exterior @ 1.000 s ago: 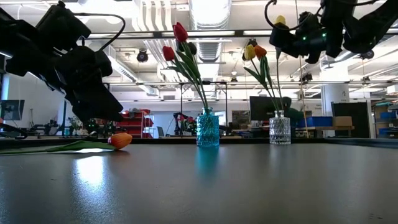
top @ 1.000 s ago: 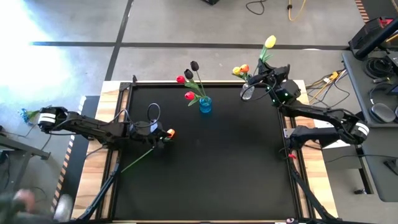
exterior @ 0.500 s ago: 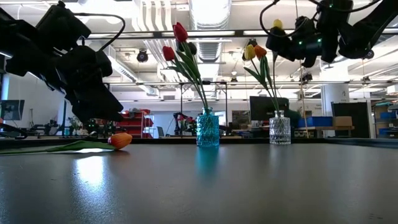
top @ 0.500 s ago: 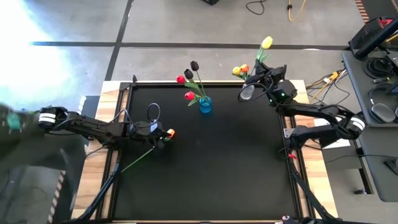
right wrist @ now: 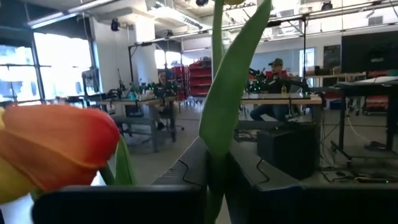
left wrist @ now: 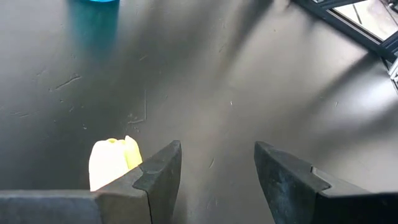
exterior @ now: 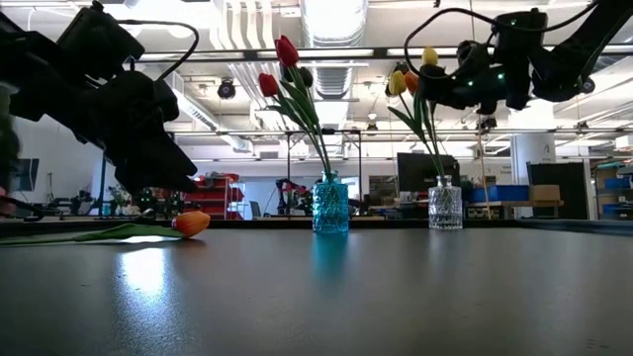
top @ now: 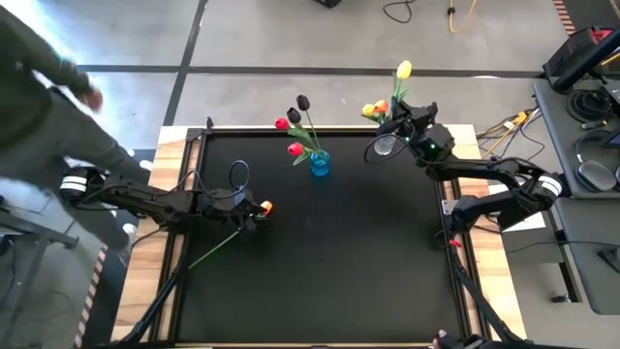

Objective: Sort flowers into vase by color
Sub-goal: Put the yellow flower into the transparent vase, then put the orange flower into the transparent vase

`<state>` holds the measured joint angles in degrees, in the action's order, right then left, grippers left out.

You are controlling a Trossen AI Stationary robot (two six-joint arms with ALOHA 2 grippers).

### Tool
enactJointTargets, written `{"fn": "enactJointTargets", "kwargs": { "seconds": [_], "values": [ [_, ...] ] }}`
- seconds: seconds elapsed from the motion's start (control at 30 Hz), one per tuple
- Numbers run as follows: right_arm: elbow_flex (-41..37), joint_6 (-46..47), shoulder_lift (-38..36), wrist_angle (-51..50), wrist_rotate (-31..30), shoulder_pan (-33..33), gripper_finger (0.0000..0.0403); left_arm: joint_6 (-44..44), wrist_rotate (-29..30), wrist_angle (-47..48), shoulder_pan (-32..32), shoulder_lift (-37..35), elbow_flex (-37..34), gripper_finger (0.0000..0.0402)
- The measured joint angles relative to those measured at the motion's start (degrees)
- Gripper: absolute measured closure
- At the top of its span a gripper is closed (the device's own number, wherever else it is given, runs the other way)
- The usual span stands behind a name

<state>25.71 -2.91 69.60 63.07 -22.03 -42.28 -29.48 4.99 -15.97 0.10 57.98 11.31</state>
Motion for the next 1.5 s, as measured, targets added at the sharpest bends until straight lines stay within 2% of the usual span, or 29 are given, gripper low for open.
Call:
{"fn": "enactJointTargets", "kwargs": {
  "seconds": [0.13,0.3,0.5,0.73,0.97,1.13,1.3,1.5],
  "values": [
    [-0.02,-0.17,-0.22,-1.44,-0.01,0.0,0.0346,-0.28,-0.01,-0.05,0.0,0.01,0.0,0.0214],
    [-0.01,-0.16,-0.33,-2.11,-0.01,0.0,0.0293,-0.58,-0.08,-1.02,-0.01,0.01,0.0,0.0214],
    [1.14,-1.17,-1.19,-7.63,-0.01,0.0,0.0249,-0.58,-0.08,-1.01,0.0,0.01,0.0,0.0214],
    [3.76,-1.17,-4.06,-15.77,-0.03,0.02,0.0244,-0.62,-0.08,-1.01,0.0,0.01,0.0,0.0214],
    [8.18,0.38,-10.4,-35.79,-0.03,0.02,0.0253,-1.06,-0.08,-1.01,0.0,0.01,0.0,0.0214],
    [9.78,1.43,-14.99,-45.56,-0.03,0.02,0.0252,-1.04,-0.06,-0.21,0.0,0.01,0.13,0.0214],
    [10.17,1.48,-19.54,-50.8,-0.03,0.02,0.0242,-0.76,-0.06,5.42,0.0,0.01,2.64,0.0214],
    [10.29,1.45,-24.36,-55.54,-0.06,0.52,0.0224,0.07,-0.03,18.76,0.0,0.01,8.9,0.0214]
  ]
}}
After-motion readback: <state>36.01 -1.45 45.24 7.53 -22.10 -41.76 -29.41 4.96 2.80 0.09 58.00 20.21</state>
